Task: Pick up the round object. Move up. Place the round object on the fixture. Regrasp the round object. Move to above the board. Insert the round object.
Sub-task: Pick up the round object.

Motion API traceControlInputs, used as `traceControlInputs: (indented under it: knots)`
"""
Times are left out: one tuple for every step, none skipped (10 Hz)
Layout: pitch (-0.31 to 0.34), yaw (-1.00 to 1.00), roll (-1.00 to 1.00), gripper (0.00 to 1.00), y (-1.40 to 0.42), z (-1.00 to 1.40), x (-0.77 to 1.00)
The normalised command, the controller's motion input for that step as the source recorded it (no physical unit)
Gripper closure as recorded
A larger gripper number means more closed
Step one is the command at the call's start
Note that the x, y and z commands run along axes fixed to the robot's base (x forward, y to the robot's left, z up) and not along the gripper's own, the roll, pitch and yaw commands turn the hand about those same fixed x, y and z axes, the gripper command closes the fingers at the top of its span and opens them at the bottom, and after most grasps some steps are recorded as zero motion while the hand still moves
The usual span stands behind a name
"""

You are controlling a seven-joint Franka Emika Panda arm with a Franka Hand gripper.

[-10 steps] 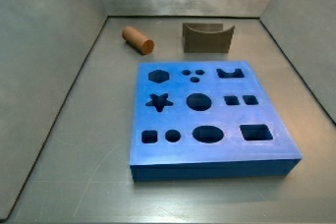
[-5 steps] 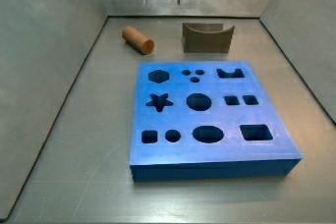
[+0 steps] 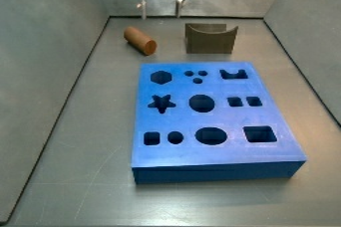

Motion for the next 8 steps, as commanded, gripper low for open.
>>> traceControlInputs:
  knots:
    - [-0.191, 0.16, -0.23, 0.00, -0.43, -0.58, -0.47]
    - [-0.163, 0.06, -0.09, 0.00, -0.32, -0.25, -0.27]
    - [0.000, 0.00, 0.00, 0.00, -0.12, 0.00, 0.09]
    - [0.000, 0.90, -0.28, 0.00, 0.18, -0.15, -0.25]
    - [0.000, 1.00, -0.10, 0.00, 0.00, -0.23, 0.00]
    - [-0.134, 0.19, -0.01, 0.00, 0.00, 0.00, -0.09]
    - [0.000, 0.00, 0.00, 0.00, -0.01, -0.11, 0.00]
    - [-0.471, 0.01, -0.15, 0.00, 0.34, -0.74, -1.00]
